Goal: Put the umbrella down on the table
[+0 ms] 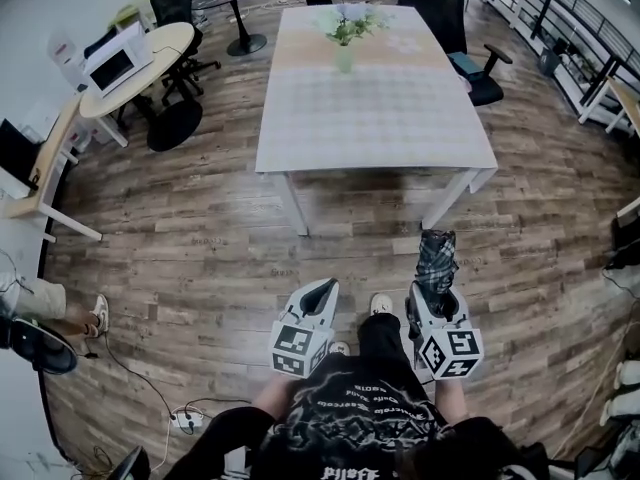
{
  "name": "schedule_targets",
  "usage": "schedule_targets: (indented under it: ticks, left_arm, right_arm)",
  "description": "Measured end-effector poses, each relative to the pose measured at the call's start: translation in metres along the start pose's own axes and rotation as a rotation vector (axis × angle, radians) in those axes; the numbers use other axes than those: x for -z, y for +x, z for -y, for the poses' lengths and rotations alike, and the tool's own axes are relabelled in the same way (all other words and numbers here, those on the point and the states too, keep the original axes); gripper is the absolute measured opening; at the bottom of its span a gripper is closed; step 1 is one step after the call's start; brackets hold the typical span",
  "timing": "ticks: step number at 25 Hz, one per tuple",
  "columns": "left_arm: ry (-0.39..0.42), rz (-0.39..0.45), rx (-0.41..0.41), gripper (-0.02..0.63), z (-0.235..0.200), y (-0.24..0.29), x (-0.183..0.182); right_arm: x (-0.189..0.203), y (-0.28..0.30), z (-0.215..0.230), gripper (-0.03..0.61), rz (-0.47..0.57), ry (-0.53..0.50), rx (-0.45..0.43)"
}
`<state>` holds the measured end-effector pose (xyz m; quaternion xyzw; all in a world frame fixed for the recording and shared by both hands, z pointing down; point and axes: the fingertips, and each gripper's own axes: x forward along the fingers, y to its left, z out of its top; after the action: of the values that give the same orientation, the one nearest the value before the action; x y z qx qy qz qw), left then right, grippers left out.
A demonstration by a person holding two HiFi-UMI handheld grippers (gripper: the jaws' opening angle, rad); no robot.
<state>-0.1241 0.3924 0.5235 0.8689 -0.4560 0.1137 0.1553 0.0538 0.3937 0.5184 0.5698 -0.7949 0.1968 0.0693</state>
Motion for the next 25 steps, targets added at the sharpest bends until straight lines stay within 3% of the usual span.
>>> schedule_targets:
  ticks: [25]
  left_arm:
    - [-0.058, 0.058, -0.138, 0.020, 0.023, 0.241, -0.087]
  right_arm:
    - [-0.097, 0.161, 0.185, 0.219, -0.040, -0.072, -0.162]
